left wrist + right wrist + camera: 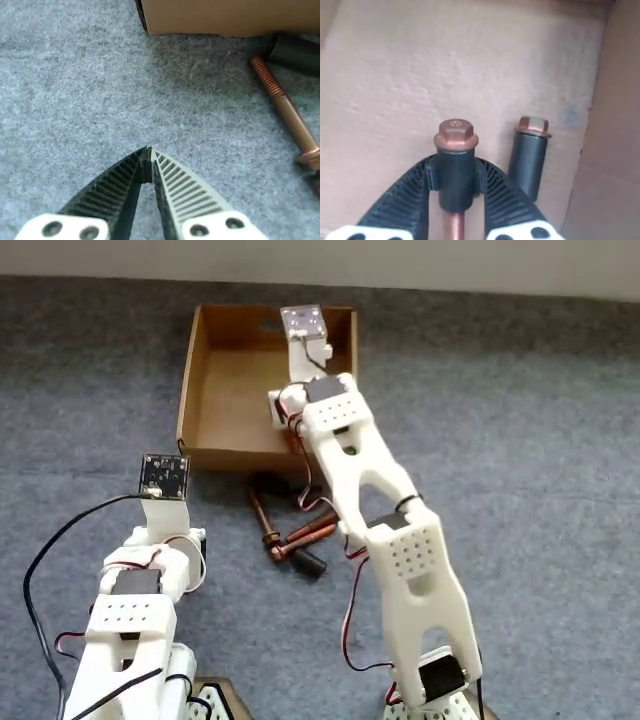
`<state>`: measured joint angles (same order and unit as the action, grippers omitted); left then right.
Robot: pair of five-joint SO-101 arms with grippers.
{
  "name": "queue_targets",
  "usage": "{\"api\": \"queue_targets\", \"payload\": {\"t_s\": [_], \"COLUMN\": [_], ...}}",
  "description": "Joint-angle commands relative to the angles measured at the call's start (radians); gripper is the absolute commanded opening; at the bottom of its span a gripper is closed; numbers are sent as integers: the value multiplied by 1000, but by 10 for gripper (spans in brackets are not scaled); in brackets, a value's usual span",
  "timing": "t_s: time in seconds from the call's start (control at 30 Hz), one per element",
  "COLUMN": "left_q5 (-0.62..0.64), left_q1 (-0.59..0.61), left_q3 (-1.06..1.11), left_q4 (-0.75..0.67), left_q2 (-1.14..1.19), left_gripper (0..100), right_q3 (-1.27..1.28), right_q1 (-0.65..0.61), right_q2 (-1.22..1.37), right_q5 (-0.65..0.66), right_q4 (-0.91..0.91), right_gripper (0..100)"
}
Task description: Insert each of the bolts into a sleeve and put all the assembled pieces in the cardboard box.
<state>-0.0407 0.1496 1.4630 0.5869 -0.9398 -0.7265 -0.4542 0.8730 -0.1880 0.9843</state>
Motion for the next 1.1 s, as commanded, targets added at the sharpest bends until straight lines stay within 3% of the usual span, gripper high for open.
{"api": "queue_targets", "payload": {"t_s": [0.0, 0.27, 0.43, 0.53, 0.73, 0.97, 1.07], "left_q5": [-9, -9, -9, -9, -9, -9, -9], "left_q1": [2, 2, 2, 2, 2, 2, 2], "left_q3": [-2, -2, -2, -2, -2, -2, -2], "left_q4": [-15, -17, -17, -17, -17, -18, -18], "left_q2": [-2, -2, -2, -2, -2, -2, -2], "left_gripper": [27, 27, 27, 27, 27, 27, 27], "right_q3": [-38, -114, -159, -206, -518, -1038, -1047], "right_q1": [7, 4, 2, 5, 5, 15, 27], "right_q2": [4, 12, 16, 10, 10, 13, -27], "right_q5": [-14, -11, -14, -11, -9, 11, 92], "right_q4": [2, 12, 85, 122, 272, 582, 664], "right_gripper": [5, 12, 135, 143, 143, 142, 141]}}
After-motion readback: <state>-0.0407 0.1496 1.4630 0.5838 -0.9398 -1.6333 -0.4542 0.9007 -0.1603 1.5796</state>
